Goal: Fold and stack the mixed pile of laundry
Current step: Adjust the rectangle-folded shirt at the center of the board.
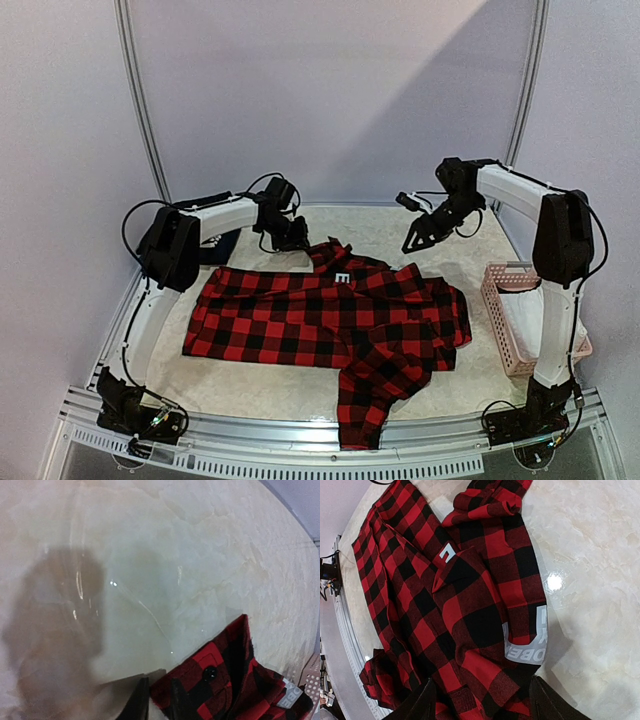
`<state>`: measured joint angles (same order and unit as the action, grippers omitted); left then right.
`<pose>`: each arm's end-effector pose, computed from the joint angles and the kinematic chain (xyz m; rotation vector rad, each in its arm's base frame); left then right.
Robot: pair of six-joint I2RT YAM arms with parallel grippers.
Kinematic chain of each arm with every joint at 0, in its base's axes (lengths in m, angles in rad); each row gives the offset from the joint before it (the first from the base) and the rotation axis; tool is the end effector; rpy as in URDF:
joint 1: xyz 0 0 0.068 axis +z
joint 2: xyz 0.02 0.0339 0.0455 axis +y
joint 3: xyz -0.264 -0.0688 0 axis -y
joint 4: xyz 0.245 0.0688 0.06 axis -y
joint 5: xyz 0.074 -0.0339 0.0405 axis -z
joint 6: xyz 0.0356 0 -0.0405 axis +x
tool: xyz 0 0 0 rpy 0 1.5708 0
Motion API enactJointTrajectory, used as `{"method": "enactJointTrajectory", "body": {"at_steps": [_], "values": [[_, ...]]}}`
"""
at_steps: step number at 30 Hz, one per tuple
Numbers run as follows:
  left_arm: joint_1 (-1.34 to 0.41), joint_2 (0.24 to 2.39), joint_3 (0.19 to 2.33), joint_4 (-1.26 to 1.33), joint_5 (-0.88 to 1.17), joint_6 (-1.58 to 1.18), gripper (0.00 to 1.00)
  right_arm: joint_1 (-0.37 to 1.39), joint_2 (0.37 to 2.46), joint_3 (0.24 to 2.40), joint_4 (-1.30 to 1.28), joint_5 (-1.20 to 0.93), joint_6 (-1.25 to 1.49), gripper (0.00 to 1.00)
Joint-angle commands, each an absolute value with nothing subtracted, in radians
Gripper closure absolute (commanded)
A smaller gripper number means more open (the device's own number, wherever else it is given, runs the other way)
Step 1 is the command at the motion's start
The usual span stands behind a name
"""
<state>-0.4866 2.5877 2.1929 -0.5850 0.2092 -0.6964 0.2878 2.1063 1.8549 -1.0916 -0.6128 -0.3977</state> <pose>0.4866 -0.2658 0.1232 -0.1956 2.6759 -0.6889 0.4067 0.1417 0.2373 -1.0219 2.5665 0.8547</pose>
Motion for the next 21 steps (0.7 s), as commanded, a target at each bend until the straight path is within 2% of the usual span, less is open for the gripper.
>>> {"method": "enactJointTrajectory", "body": {"at_steps": [1,4,12,13,15,16,18,21], "values": [[-0.510,2.676,2.202,-0.597,0.269,-0.713,0.91,0.293,2.049,1.836,-1.090,-0.617,-0.409,0.36],[-0.511,2.668,2.199,-0.529,0.292,-0.716,1.00,0.293,2.046,1.829,-1.085,-0.612,-0.410,0.36],[-0.511,2.564,2.152,-0.422,0.280,-0.744,1.00,0.293,2.068,1.857,-1.066,-0.613,-0.408,0.36],[-0.511,2.544,2.140,-0.434,0.260,-0.749,0.95,0.293,2.085,1.883,-1.068,-0.617,-0.398,0.36],[-0.517,2.490,2.090,-0.455,0.198,-0.750,0.76,0.293,2.133,1.936,-1.065,-0.659,-0.363,0.36],[-0.523,2.448,2.059,-0.451,0.170,-0.748,0.71,0.294,2.159,1.960,-1.055,-0.681,-0.343,0.35],[-0.529,2.405,2.003,-0.431,0.146,-0.751,0.63,0.302,2.217,2.010,-1.032,-0.705,-0.296,0.34],[-0.530,2.398,1.986,-0.433,0.180,-0.777,0.58,0.314,2.309,2.118,-0.994,-0.705,-0.231,0.31]]}}
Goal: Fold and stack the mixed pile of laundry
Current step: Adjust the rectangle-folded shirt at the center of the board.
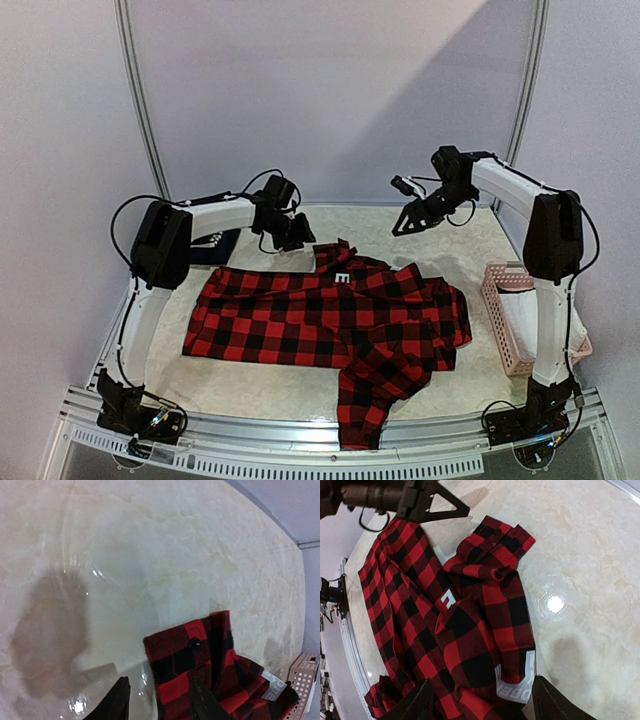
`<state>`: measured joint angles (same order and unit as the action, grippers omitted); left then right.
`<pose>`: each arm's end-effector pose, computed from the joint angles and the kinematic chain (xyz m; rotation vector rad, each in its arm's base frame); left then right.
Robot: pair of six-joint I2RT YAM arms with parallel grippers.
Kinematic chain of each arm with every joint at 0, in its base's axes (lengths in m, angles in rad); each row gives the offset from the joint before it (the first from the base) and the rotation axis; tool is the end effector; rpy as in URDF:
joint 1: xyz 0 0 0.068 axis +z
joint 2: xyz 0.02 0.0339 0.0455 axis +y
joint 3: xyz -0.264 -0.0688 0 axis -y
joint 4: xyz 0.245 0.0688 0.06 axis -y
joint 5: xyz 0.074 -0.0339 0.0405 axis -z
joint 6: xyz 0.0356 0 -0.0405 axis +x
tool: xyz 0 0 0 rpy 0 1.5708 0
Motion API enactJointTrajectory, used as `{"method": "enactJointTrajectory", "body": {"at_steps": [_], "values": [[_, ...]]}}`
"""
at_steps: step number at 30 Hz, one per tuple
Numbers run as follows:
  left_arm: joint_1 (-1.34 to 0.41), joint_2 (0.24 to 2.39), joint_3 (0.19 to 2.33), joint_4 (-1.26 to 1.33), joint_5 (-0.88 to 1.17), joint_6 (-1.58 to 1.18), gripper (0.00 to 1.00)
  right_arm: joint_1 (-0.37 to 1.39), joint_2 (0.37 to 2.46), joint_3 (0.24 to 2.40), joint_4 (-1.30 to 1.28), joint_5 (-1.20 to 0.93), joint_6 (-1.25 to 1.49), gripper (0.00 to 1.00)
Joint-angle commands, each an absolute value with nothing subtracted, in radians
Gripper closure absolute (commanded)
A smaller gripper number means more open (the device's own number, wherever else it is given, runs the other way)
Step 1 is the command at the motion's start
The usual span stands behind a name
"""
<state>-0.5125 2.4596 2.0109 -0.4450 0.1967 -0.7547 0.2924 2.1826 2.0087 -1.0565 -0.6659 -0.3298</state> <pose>0.4672 -0.2708 0.1428 -0.2251 2.5997 -0.7510 0.4316 0.1529 0.2502 -0.9619 2.4766 0.9085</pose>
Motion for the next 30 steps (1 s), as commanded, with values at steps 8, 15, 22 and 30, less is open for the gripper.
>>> {"method": "enactJointTrajectory", "body": {"at_steps": [8,15,22,30], "values": [[-0.532,2.446,1.983,-0.460,0.213,-0.839,0.54,0.332,2.571,2.321,-0.918,-0.789,-0.043,0.26],[-0.532,2.516,2.018,-0.419,0.291,-0.904,0.52,0.333,2.623,2.326,-0.777,-0.869,0.115,0.22],[-0.534,2.581,2.073,-0.410,0.343,-0.948,0.61,0.333,2.647,2.320,-0.789,-0.891,0.122,0.22],[-0.534,2.673,2.180,-0.396,0.376,-0.968,0.89,0.317,2.580,2.252,-0.865,-0.902,0.048,0.22]]}}
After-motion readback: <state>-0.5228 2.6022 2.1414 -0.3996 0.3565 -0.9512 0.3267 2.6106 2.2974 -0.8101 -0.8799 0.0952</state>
